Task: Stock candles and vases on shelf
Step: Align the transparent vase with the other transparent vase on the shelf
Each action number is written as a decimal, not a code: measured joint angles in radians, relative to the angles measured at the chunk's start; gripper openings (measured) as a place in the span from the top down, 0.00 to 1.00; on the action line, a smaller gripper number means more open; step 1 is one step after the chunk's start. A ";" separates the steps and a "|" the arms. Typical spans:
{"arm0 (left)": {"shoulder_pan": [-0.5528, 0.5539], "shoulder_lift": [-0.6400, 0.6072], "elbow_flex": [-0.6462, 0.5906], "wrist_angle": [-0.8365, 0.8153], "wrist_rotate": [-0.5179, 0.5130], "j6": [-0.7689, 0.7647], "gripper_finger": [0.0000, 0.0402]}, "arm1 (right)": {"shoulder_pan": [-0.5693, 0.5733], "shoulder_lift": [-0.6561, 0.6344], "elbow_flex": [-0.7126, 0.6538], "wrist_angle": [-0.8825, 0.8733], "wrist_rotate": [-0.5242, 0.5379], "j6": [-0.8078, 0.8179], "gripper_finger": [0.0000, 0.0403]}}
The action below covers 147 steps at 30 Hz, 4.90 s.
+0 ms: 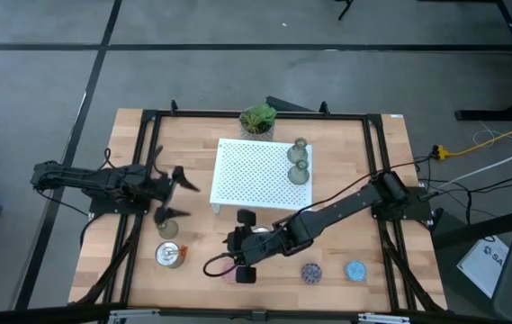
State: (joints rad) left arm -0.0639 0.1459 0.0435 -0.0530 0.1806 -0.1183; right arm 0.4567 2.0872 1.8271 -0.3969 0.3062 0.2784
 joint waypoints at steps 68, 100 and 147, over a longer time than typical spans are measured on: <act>0.000 0.101 0.185 -0.266 -0.119 -0.183 0.00 | 0.098 -0.040 -0.057 0.162 -0.041 -0.130 0.69; -0.030 0.525 0.559 -0.578 -0.064 -0.087 0.01 | 0.117 -0.573 -0.897 0.562 -0.073 -0.349 0.69; -0.401 1.049 0.773 -1.212 -0.163 -0.657 0.30 | 0.118 -0.586 -0.917 0.393 -0.100 -0.313 0.69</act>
State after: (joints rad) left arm -0.4644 1.1951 0.8162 -1.2646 0.0174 -0.7753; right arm 0.5747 1.5017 0.9096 -0.0036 0.2063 -0.0342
